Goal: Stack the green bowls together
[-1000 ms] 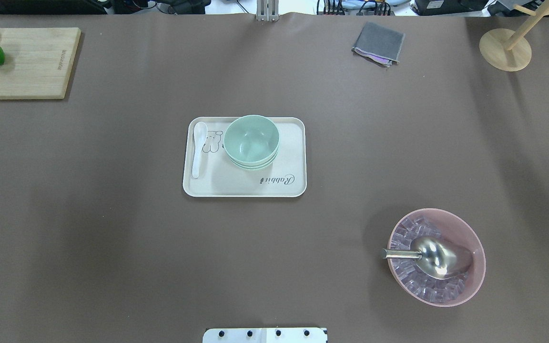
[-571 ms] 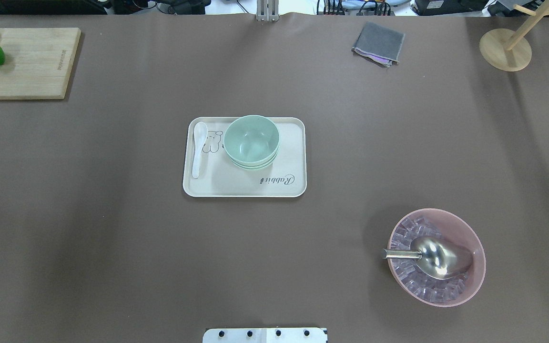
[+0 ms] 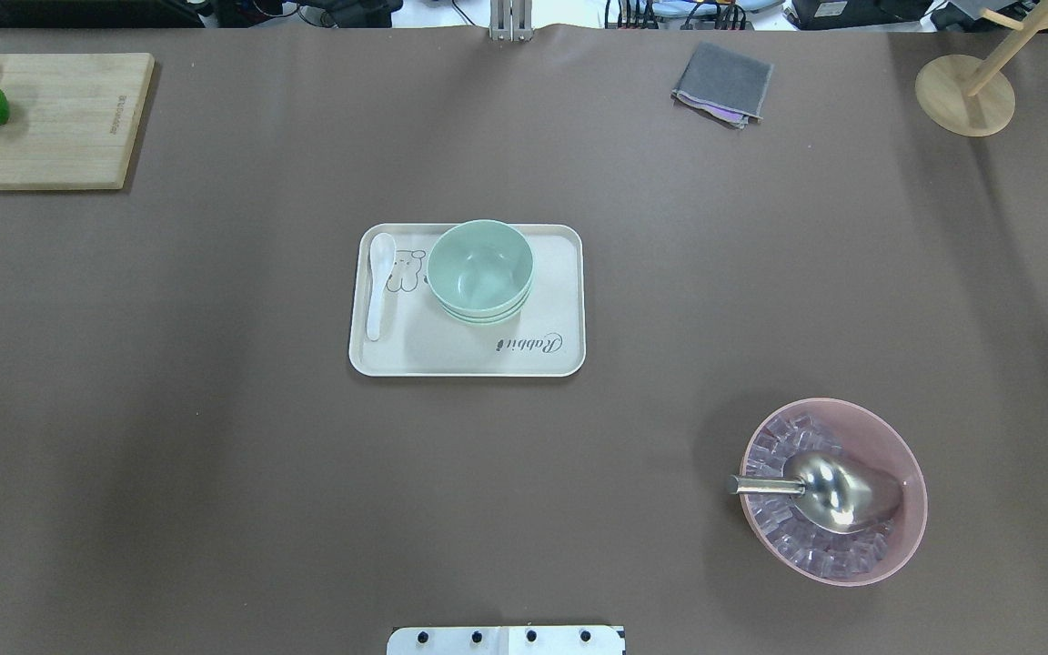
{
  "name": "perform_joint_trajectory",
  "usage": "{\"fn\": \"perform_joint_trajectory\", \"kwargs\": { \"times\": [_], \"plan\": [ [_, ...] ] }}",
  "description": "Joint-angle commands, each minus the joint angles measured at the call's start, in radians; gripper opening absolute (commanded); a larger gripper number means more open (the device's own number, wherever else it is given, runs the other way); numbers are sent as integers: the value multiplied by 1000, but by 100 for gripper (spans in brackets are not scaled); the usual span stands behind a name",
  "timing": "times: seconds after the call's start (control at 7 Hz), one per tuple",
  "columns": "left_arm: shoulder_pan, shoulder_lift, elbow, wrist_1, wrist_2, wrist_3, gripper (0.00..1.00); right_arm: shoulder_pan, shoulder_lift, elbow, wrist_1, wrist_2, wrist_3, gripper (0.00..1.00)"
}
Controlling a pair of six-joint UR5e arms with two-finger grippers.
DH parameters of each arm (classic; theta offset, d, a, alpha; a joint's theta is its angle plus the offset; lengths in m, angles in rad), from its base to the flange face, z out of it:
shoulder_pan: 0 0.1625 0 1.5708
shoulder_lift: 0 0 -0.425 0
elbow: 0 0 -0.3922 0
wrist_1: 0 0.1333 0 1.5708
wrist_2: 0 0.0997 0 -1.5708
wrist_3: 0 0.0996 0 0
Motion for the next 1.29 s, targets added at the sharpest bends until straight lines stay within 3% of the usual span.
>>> {"fn": "perform_joint_trajectory", "kwargs": {
  "times": [0.0, 1.14],
  "plan": [
    [-5, -3, -2, 0, -56, -2, 98, 0, -1, 1, 0, 1, 0, 100],
    [-8, -6, -9, 0, -69, -2, 98, 0, -1, 15, 0, 1, 1, 100]
  ]
}}
